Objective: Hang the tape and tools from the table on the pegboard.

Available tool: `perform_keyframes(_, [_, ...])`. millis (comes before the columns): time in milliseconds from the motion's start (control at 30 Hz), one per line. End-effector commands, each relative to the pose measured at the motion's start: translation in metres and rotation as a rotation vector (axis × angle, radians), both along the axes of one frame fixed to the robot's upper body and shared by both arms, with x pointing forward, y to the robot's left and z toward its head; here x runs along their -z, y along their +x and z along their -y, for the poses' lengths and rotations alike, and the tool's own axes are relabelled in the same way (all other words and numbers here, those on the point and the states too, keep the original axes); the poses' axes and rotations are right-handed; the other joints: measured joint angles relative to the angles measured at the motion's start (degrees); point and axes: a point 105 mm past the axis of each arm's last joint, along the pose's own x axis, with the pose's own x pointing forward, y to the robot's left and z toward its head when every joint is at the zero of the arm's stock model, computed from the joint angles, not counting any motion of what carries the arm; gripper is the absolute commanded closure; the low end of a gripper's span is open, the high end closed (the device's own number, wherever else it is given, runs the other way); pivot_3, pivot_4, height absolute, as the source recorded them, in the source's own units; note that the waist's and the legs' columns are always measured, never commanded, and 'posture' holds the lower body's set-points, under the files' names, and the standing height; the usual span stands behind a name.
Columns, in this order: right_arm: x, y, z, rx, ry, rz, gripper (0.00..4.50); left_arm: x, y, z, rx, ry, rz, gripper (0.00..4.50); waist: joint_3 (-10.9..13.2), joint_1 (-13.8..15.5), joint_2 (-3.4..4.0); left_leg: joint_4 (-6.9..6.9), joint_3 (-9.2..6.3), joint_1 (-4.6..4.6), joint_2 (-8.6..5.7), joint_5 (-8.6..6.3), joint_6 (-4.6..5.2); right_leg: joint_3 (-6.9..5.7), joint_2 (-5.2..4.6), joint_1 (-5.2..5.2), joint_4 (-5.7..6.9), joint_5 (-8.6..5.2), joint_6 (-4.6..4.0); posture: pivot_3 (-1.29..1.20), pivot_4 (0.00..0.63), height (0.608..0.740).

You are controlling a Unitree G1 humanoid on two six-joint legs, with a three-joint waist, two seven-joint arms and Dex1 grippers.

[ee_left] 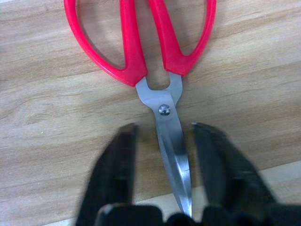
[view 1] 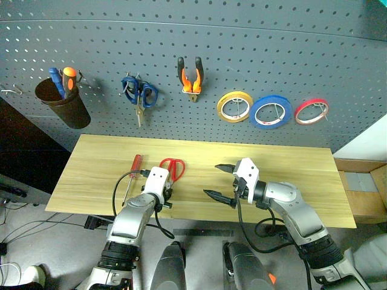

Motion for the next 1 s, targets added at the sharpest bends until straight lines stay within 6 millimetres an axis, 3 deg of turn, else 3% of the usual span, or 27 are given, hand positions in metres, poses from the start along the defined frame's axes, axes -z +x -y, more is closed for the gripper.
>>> perform_keyframes(33, [-0.008, 0.0, -0.002, -0.012, 0.014, 0.04, 0.0, 0.021, -0.014, -0.006, -0.02, 0.005, -0.091, 4.16, 0.0, 0.0, 0.0, 0.0, 0.0, 0.0, 0.0, 0.0, 0.0, 0.0, 0.0, 0.0, 0.0, 0.0, 0.0, 0.12, 0.279, 0.74])
perform_keyframes(367, [-0.01, 0.001, -0.002, -0.012, 0.018, 0.047, 0.0, 0.014, -0.009, -0.008, -0.047, -0.017, -0.04, 4.22, 0.0, 0.0, 0.0, 0.0, 0.0, 0.0, 0.0, 0.0, 0.0, 0.0, 0.0, 0.0, 0.0, 0.0, 0.0, 0.13, 0.27, 0.74])
perform_keyframes(500, [-0.017, -0.001, 0.0, -0.013, 0.035, 0.077, 0.0, -0.012, -0.007, -0.006, -0.001, -0.034, 0.137, 4.22, 0.0, -0.02, 0.01, -0.02, 0.01, -0.06, 0.03, 0.0, -0.01, 0.0, -0.01, -0.06, -0.02, 0.0, 0.0, 0.13, 0.26, 0.74])
perform_keyframes(667, [-0.028, -0.008, 0.008, 0.027, 0.078, 0.098, 0.0, -0.036, -0.039, -0.009, 0.071, -0.017, 0.281, 4.22, -0.01, 0.37, -0.01, 0.0, -0.05, -0.95, 0.05, -0.01, -0.08, -0.05, -0.05, -0.92, 0.1, 0.1, -0.16, 0.16, 0.244, 0.74])
perform_keyframes(867, [-0.058, -0.021, 0.013, 0.112, 0.308, 0.119, 0.0, -0.095, -0.069, -0.019, 0.105, 0.054, 0.557, 4.22, -0.09, 1.69, -0.01, -0.01, -0.2, -1.09, 0.04, -0.08, -0.15, -0.23, -0.12, -0.94, -0.01, 0.04, -0.16, 0.21, 0.195, 0.74])
perform_keyframes(1000, [-0.077, -0.027, 0.012, 0.118, 0.432, 0.127, 0.0, -0.124, -0.079, -0.016, 0.133, 0.11, 0.731, 4.22, -0.79, 2.03, -0.01, 0.05, -0.19, -1.23, 0.05, -0.06, -0.13, -0.29, -0.13, -0.84, -0.46, 0.07, 0.05, 0.25, 0.149, 0.74])
